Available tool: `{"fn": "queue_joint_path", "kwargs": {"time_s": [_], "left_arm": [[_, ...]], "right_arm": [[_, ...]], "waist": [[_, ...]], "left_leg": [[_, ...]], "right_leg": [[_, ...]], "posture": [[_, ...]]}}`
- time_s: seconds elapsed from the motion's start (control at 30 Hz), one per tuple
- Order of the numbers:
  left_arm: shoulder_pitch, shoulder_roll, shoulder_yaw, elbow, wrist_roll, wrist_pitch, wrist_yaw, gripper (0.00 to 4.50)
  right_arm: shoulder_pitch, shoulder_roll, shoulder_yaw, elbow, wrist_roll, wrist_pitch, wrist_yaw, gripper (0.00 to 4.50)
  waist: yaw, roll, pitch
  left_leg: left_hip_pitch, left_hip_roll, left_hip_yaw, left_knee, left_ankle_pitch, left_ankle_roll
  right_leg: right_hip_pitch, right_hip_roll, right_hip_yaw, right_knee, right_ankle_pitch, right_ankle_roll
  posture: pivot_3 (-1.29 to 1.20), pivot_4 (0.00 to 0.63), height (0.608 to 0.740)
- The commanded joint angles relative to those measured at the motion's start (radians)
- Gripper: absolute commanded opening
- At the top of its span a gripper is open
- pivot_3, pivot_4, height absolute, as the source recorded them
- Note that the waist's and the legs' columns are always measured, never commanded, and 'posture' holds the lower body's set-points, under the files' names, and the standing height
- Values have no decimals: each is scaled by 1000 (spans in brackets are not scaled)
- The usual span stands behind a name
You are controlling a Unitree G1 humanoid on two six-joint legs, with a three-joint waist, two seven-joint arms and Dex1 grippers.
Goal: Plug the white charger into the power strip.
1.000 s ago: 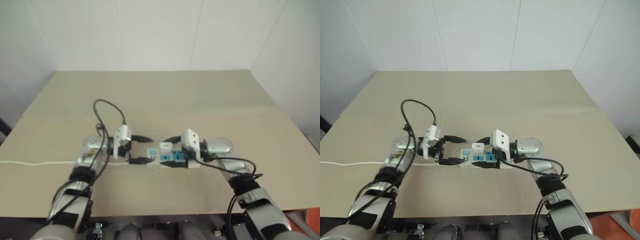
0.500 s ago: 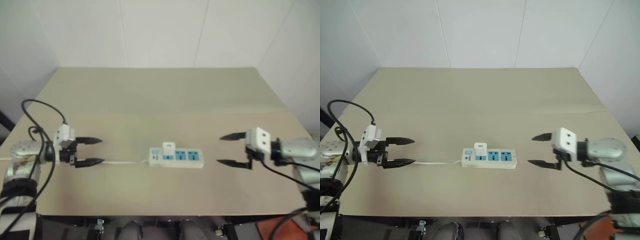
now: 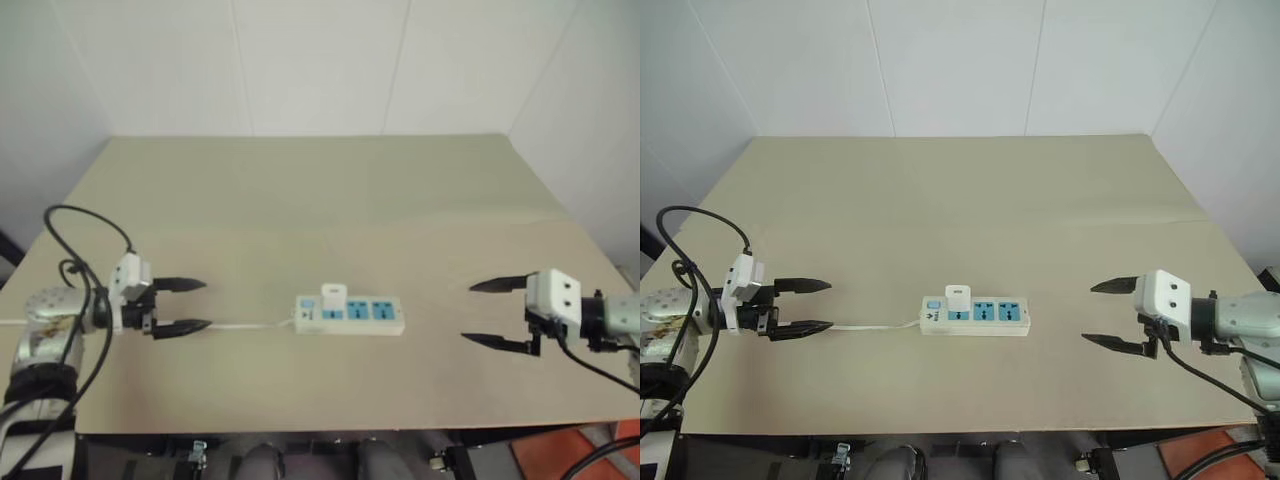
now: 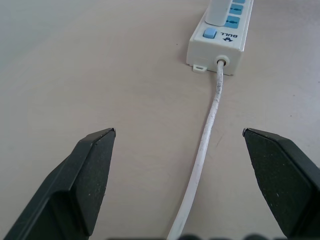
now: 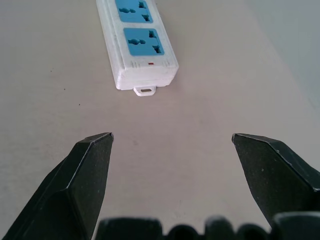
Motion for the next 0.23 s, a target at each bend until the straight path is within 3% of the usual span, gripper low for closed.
{"fn": "queue_joint_path", "kwargs": {"time_s": [0.03, 0.23], "left_arm": [[-35, -2, 3, 17, 2, -19, -4, 4440], [-57, -8, -1, 49, 11, -33, -18, 4440]], "right_arm": [[19, -27, -56, -42, 21, -5, -15, 4500], [63, -28, -78, -62, 19, -7, -28, 4500]], "waist": [[0, 0, 0], [1, 0, 0]], "left_leg": [[0, 0, 0, 0, 0, 0], [0, 0, 0, 0, 0, 0]], "right_leg": [[0, 0, 0, 0, 0, 0], [0, 0, 0, 0, 0, 0]], "posture": [[0, 150, 740], [0, 150, 740]]}}
